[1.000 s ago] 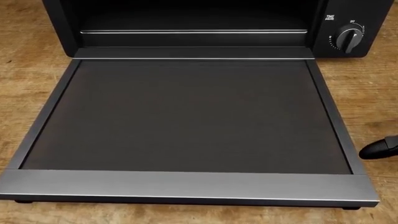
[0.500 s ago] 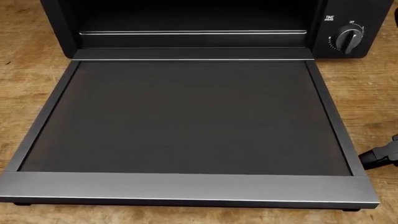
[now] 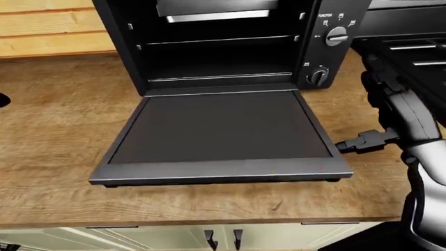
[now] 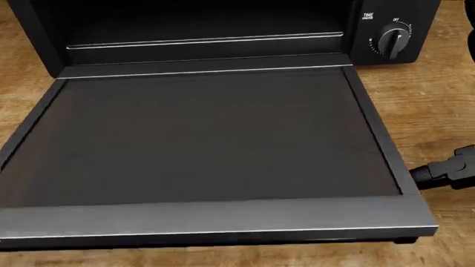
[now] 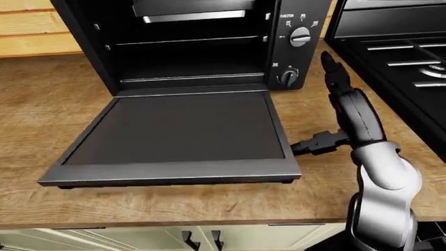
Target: Close the toaster oven door.
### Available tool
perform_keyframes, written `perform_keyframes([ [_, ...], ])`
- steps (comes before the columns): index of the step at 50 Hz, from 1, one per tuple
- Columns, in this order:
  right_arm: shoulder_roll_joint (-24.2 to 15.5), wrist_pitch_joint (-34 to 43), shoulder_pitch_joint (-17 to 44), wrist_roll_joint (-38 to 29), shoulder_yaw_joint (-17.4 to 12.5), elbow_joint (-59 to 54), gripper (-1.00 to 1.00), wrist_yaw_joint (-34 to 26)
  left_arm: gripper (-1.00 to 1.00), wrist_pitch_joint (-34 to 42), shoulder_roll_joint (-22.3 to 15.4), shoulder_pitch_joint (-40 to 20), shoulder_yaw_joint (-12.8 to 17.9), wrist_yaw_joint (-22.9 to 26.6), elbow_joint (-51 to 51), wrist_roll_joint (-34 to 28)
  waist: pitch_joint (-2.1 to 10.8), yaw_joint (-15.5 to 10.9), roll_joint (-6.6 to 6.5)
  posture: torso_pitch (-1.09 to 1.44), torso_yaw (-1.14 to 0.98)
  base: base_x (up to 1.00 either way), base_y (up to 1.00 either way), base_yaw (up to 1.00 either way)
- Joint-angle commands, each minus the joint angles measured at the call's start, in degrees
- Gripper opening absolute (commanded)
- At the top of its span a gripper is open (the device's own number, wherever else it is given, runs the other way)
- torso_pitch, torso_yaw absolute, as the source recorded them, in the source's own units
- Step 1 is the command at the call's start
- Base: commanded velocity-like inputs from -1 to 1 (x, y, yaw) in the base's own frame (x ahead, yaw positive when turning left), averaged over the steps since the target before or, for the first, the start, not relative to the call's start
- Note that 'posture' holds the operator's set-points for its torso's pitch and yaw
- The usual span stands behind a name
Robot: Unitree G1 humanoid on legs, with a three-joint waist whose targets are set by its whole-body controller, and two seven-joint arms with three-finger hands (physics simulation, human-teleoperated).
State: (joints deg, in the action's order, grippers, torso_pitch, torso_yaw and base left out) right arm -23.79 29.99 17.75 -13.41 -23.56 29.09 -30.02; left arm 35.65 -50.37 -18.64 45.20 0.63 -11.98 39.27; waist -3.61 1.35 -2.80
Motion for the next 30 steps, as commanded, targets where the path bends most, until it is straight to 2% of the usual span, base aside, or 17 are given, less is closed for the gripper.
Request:
perform_keyframes([
  [1, -1.04, -1.03, 3.12, 3.74, 0.27, 5.13, 1.0, 0.38, 1.0, -1.67, -1.63, -1.0, 1.34, -0.1, -1.19, -0.09, 1.64, -0.29, 0.45, 0.0, 0.0, 0.0, 0.0, 0.0],
  [10, -2.92, 5.61, 6.97, 6.29, 0.66, 10.02, 1.0, 1.84, 1.0, -1.77, -1.55, -0.78, 1.53, -0.02, -1.19, -0.09, 1.48, -0.15, 0.46, 0.0, 0.0, 0.0, 0.0, 0.0],
  [15, -1.63, 10.12, 9.12, 9.85, 0.49, 11.29, 1.0, 5.45, 1.0, -1.79, -1.42, -0.73, 1.51, 0.02, -1.21, -0.21, 1.37, 0.02, 0.4, 0.0, 0.0, 0.0, 0.0, 0.0],
  [22, 2.43, 21.39, 11.86, 18.22, 1.86, 15.73, 1.0, 15.32, 1.0, -1.73, -1.97, -0.99, 1.66, -0.14, -0.79, 0.14, 1.28, 0.08, 0.14, 0.0, 0.0, 0.0, 0.0, 0.0],
  [28, 6.16, 24.91, 13.7, 24.14, 3.03, 17.12, 1.0, 26.64, 1.0, -1.65, -2.37, -1.2, 1.62, -0.45, -0.66, 0.52, 1.09, 0.12, -0.39, 0.0, 0.0, 0.0, 0.0, 0.0],
  [30, 6.14, 24.68, 13.62, 25.52, 4.11, 17.69, 1.0, 29.49, 1.0, -1.92, -2.2, -0.98, 1.58, -0.39, -0.58, 0.38, 1.08, 0.21, -0.6, 0.0, 0.0, 0.0, 0.0, 0.0],
])
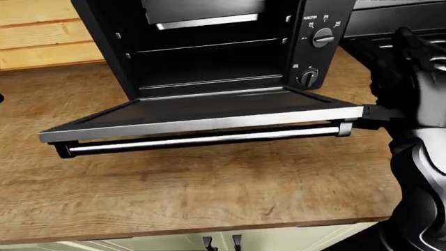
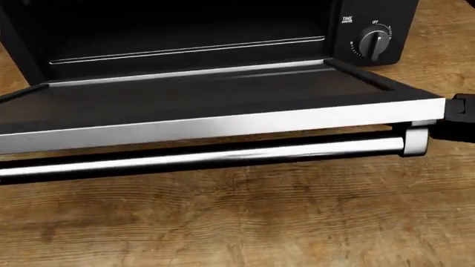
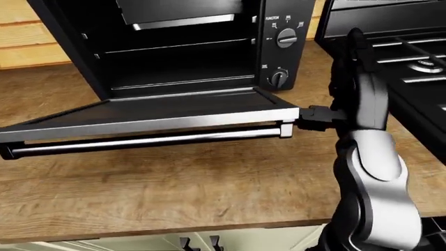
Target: Close the toaster oven door.
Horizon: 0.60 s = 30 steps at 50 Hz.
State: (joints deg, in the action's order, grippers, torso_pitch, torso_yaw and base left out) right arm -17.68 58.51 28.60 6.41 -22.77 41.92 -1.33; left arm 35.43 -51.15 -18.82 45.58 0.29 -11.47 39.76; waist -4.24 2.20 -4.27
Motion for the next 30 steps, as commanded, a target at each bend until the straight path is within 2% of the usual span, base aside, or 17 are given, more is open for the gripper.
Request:
perform_keyframes([
  [1, 0.13, -4.29, 2.26, 5.86, 4.32, 5.25, 1.0, 1.91, 1.0, -1.74, -1.29, -0.64, 1.25, 0.01, -1.19, -0.17, 1.66, -0.65, 0.79, 0.0, 0.0, 0.0, 0.0, 0.0],
  [10, -0.02, -5.55, 3.94, 8.67, 5.0, 4.14, 1.0, 10.32, 1.0, -1.98, -1.46, -0.55, 1.56, 0.26, -0.65, -0.4, 1.46, -0.45, 0.44, 0.0, 0.0, 0.0, 0.0, 0.0],
  [30, 0.1, -5.07, 6.41, 11.51, 5.87, 3.13, 1.0, 21.12, 1.0, -3.4, -2.19, 0.44, 2.35, 1.43, 1.86, -3.61, 1.36, -0.66, 0.78, 0.0, 0.0, 0.0, 0.0, 0.0],
])
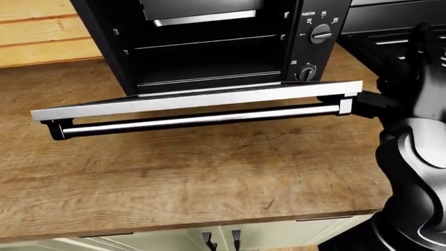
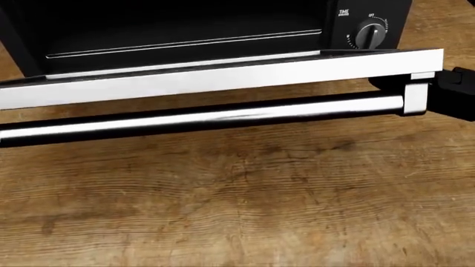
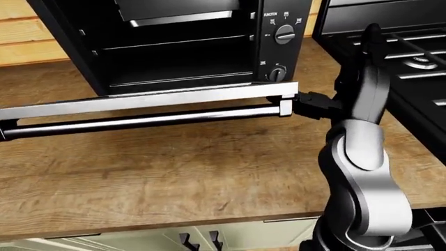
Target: Close the toaster oven door.
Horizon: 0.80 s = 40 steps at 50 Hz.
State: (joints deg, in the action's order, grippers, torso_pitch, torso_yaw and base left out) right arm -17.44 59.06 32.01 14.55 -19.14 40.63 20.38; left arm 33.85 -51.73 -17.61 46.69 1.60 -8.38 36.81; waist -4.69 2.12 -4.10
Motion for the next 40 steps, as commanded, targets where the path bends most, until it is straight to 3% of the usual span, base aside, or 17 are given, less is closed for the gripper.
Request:
perform_keyframes([
  [1, -0.15, -5.58, 2.99, 3.48, 2.37, 4.45, 1.0, -0.14, 1.0, -1.96, -1.68, -0.81, 1.28, 0.29, -1.05, -1.01, 1.8, -0.59, 0.62, 0.0, 0.0, 0.0, 0.0, 0.0],
  [12, -0.04, -3.21, 5.62, 3.55, 3.39, 4.33, 1.0, 5.04, 1.0, -3.56, -2.28, 0.17, 2.75, 2.94, 1.58, -5.07, 1.73, -0.78, 0.73, 0.0, 0.0, 0.0, 0.0, 0.0],
  [22, -0.47, -2.95, 6.59, 2.16, 4.19, 3.68, 1.0, 5.42, 1.0, -2.61, -1.73, 1.37, 3.66, 4.71, 0.09, -6.01, 1.7, -0.85, 0.68, 0.0, 0.0, 0.0, 0.0, 0.0],
  [31, 0.68, -5.96, 8.04, -5.2, 8.08, -0.09, 1.0, 4.59, 1.0, -0.82, -0.17, 1.98, 4.48, 6.1, -2.34, -6.49, 1.6, -0.64, 0.58, 0.0, 0.0, 0.0, 0.0, 0.0],
  [40, 3.0, -6.16, 8.79, -10.42, 9.74, -0.65, 1.0, 2.23, 1.0, -0.43, 0.97, 2.72, 4.89, 7.08, -3.51, -7.19, 1.63, -0.45, 0.34, 0.0, 0.0, 0.0, 0.0, 0.0],
])
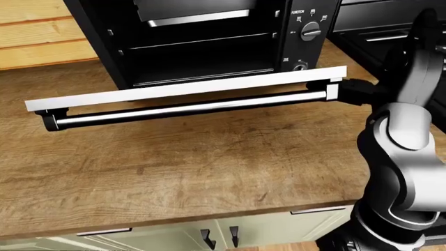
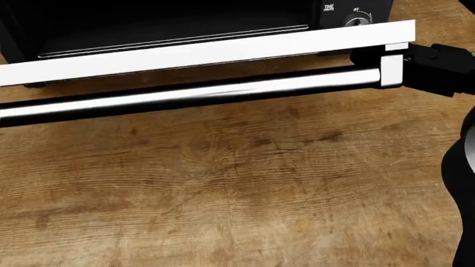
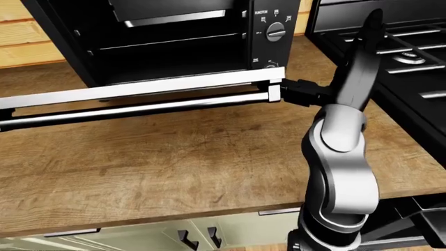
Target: Close the toaster oven door.
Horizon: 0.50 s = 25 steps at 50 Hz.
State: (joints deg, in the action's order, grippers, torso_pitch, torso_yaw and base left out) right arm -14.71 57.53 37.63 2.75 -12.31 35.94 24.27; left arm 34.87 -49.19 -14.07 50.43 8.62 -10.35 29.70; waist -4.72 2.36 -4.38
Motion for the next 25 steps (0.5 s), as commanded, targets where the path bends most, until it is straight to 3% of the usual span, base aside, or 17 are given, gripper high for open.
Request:
perform_keyframes([
  [1, 0.29, -5.1, 3.3, 0.63, 3.18, 3.59, 1.0, -2.07, 1.0, -1.47, -1.41, -0.72, 1.15, 0.22, -1.73, -0.27, 1.67, -0.66, 0.61, 0.0, 0.0, 0.0, 0.0, 0.0],
  [16, 2.55, -6.71, 6.08, -4.25, 4.48, 0.06, 1.0, -4.69, 1.0, -1.37, -0.48, 0.03, 1.78, 1.66, -2.37, -1.54, 1.69, -0.5, 0.36, 0.0, 0.0, 0.0, 0.0, 0.0],
  [25, 2.19, -8.42, 10.17, -5.22, 4.7, -4.78, 1.0, -5.53, 1.0, 0.29, 4.65, 3.2, 2.41, 4.62, -8.0, -3.52, 1.73, -0.47, 0.32, 0.0, 0.0, 0.0, 0.0, 0.0],
])
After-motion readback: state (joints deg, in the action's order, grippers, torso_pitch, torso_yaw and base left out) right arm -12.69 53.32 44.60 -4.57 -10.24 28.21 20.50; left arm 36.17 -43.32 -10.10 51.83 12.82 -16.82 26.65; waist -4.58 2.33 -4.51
